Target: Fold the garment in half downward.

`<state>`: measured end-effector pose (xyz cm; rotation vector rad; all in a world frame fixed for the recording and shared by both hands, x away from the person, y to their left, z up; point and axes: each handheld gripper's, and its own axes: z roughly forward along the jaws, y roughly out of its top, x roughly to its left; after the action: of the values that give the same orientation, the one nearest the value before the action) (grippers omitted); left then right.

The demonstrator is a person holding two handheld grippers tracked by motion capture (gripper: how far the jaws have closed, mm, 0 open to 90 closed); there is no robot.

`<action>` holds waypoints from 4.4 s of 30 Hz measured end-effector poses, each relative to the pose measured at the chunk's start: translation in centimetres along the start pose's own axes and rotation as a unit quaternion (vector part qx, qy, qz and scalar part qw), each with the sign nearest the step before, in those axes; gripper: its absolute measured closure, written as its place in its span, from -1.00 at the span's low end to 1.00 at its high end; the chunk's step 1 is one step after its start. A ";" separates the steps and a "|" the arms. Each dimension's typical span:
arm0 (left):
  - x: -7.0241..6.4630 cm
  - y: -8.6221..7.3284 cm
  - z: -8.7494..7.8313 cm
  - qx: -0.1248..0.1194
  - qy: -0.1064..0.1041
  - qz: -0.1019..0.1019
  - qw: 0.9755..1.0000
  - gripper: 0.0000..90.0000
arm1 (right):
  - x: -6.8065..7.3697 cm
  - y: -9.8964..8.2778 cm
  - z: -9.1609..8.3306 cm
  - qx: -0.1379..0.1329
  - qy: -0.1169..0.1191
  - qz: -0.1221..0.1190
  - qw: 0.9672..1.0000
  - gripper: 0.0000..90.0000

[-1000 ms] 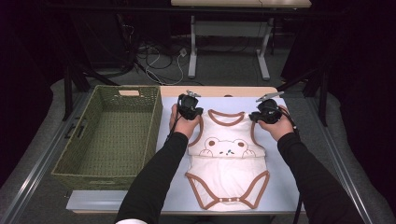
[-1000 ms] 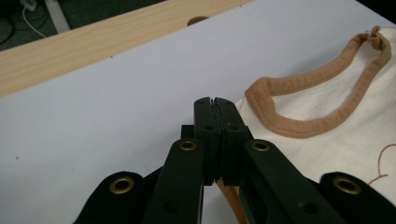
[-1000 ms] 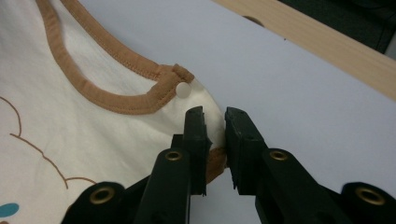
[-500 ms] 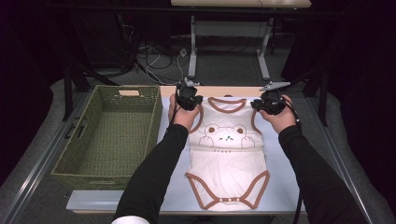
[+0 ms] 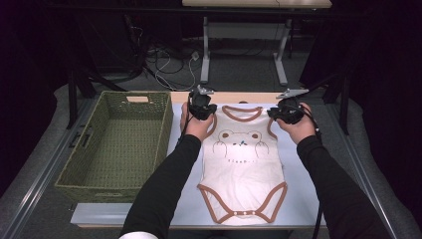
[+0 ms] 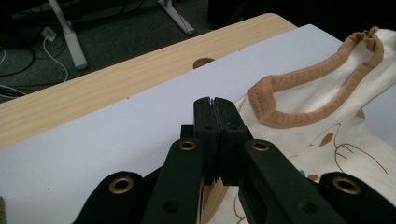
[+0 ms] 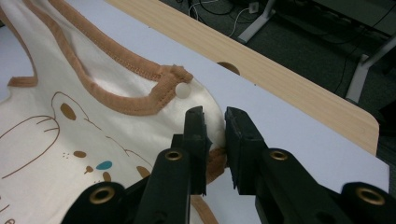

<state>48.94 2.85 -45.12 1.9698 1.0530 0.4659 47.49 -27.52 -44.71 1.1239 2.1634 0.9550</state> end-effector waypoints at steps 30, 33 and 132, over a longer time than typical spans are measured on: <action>-1.8 -3.3 -5.2 -0.011 -0.057 -0.011 0.998 0.96 | 2.7 -2.7 -5.2 -0.032 0.043 -0.010 0.999 0.76; -1.9 -3.8 -5.4 -0.012 -0.068 -0.013 0.998 0.97 | 3.1 -3.1 -5.5 -0.033 0.042 -0.010 0.999 0.76; -8.9 -18.1 -13.2 0.007 -0.190 0.012 0.982 0.97 | 11.9 -17.1 -13.7 -0.043 0.090 -0.012 0.995 0.76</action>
<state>26.20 7.66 -51.54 1.9830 0.7909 0.0855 23.38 -29.18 -50.93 1.0016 2.2466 1.1661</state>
